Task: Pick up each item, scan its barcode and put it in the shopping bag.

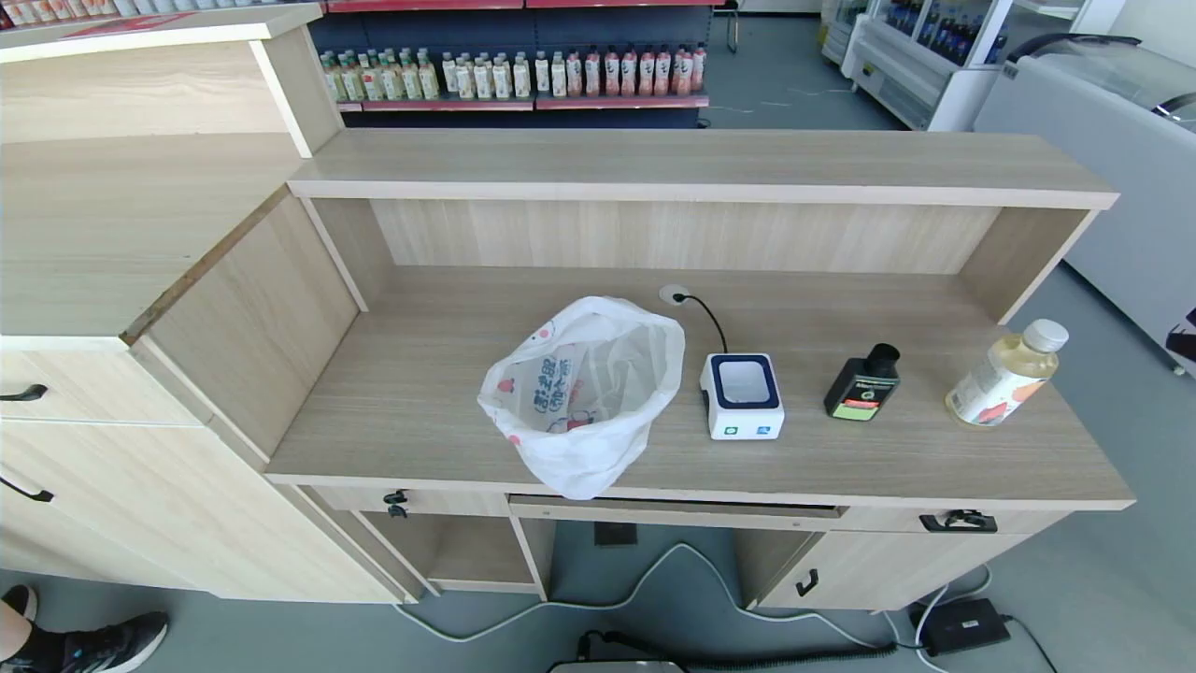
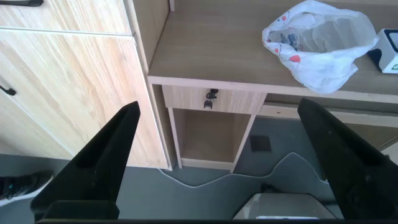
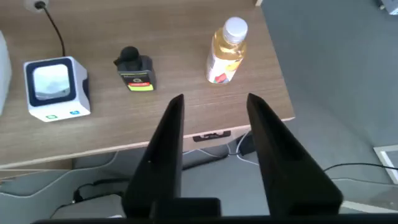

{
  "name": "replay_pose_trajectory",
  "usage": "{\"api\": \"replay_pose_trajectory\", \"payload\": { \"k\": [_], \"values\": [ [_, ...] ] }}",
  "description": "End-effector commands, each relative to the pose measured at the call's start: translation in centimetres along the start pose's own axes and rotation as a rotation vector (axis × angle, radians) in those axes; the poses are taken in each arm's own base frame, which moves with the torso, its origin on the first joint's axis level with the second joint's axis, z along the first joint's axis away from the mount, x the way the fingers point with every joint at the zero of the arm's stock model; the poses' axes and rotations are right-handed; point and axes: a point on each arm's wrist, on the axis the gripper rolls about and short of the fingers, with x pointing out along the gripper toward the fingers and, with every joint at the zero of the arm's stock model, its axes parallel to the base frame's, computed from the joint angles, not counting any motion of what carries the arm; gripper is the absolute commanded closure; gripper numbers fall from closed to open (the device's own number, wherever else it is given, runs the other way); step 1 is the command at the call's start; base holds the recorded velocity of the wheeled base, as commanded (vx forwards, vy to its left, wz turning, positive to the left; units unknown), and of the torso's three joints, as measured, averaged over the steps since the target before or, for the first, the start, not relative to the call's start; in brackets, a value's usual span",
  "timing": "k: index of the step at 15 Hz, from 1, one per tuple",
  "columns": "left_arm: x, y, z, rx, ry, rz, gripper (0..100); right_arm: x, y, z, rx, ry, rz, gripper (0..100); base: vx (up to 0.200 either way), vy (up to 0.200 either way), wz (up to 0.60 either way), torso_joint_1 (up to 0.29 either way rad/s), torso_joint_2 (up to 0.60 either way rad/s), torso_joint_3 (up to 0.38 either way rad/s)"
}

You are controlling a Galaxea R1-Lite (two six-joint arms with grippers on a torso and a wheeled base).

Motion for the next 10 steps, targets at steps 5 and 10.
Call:
{"api": "replay_pose_trajectory", "payload": {
  "k": [5,10],
  "values": [
    [0.0,0.0,0.0,0.000,-0.001,0.000,0,9.5,-4.4,-5.4,-0.134,0.341,-0.084,0,0.000,0.000,0.00,0.000,0.00,0.000],
    [0.0,0.0,0.0,-0.002,-0.001,0.000,0,15.7,-2.2,-5.0,-0.194,0.346,0.021,0,0.000,0.000,0.00,0.000,0.00,0.000]
  ]
}}
